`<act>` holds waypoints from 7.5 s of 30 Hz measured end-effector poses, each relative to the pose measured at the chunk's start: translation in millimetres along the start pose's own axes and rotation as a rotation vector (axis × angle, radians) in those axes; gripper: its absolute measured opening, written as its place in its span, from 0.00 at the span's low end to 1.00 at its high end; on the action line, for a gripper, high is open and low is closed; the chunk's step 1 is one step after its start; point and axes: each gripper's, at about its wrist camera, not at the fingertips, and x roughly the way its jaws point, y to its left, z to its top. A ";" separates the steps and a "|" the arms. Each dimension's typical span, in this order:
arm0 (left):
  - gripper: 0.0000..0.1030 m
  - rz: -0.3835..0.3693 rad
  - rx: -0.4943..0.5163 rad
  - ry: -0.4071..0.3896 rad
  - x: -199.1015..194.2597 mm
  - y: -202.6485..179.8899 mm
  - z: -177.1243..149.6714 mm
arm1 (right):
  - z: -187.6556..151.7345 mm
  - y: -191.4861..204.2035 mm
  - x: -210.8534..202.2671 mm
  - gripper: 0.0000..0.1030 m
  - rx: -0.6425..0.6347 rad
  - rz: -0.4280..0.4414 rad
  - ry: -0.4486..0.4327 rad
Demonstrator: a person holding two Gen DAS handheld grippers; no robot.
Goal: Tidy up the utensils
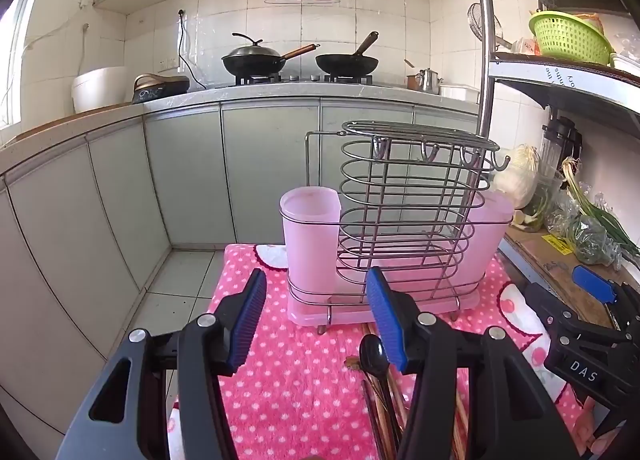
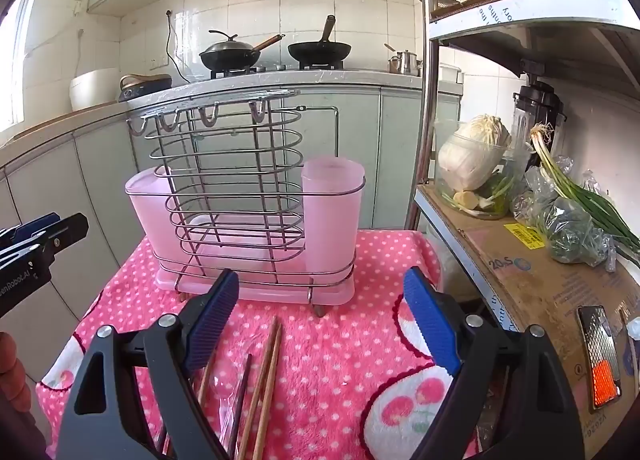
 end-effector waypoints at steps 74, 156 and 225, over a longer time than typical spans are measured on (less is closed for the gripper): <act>0.50 -0.005 -0.004 -0.011 -13.0 3.3 -0.1 | 7.6 4.7 -20.9 0.83 -0.018 -0.012 -0.052; 0.06 -0.367 -0.192 0.694 120.8 8.5 -57.3 | -57.6 -14.7 115.0 0.23 0.277 0.321 0.668; 0.07 -0.349 -0.174 0.057 -8.4 54.3 95.0 | 139.0 -56.6 -32.2 0.06 0.224 0.335 -0.232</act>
